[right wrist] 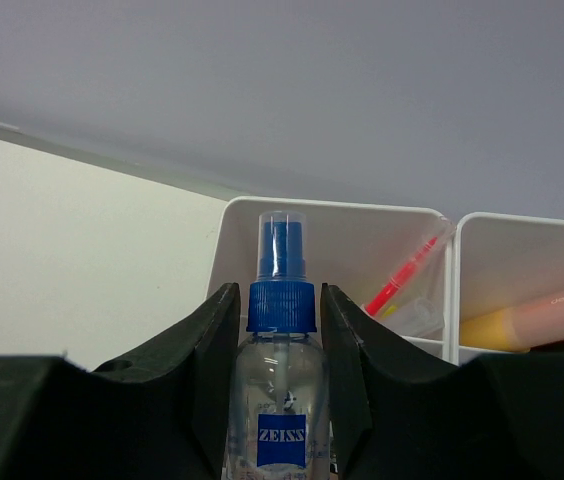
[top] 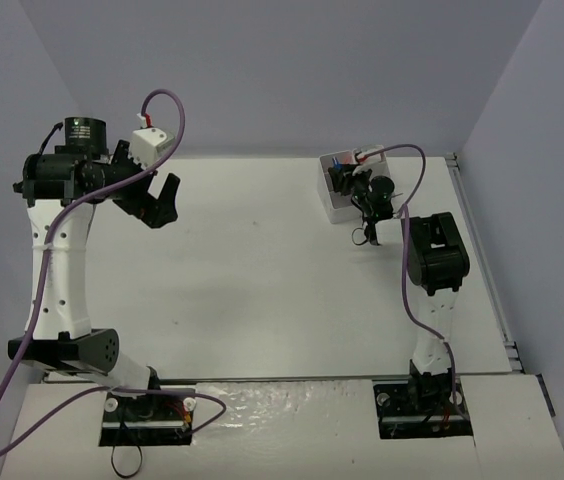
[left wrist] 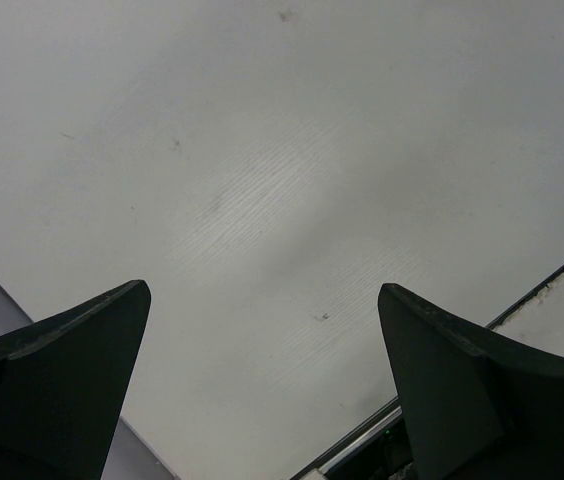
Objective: Sort the stationery into containers
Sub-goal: Pick up the stationery from the storage box, then place the stationery in the storage box.
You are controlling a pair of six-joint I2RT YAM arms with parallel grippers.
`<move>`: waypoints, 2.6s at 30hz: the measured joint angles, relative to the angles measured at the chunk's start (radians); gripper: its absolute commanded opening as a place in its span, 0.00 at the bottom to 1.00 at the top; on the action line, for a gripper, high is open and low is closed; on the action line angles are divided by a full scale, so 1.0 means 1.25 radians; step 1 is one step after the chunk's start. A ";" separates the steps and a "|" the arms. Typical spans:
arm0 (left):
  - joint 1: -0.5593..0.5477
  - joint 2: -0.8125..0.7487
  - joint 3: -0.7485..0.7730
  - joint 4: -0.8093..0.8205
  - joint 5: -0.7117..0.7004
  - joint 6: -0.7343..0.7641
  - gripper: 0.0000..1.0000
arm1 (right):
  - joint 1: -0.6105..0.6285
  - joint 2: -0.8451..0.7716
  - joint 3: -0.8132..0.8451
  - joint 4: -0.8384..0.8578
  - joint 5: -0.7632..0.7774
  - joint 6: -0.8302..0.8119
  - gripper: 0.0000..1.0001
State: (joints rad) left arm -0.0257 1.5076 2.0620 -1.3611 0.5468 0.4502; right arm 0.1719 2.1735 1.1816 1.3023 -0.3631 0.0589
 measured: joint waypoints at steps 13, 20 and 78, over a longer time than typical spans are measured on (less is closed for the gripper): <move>0.003 0.026 -0.026 0.000 -0.038 -0.027 0.97 | -0.009 -0.003 -0.001 -0.008 -0.033 0.026 0.00; 0.006 0.026 -0.026 0.003 -0.031 -0.029 0.97 | -0.023 -0.046 -0.023 -0.042 -0.092 0.034 0.00; -0.214 0.097 -0.113 0.574 0.191 -0.557 0.55 | 0.429 -0.300 0.276 -0.375 0.342 0.433 0.00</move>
State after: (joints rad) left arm -0.2935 1.6295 1.9202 -0.6441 0.7856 -0.2455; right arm 0.7078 1.7985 1.5272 0.8341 0.0642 0.6000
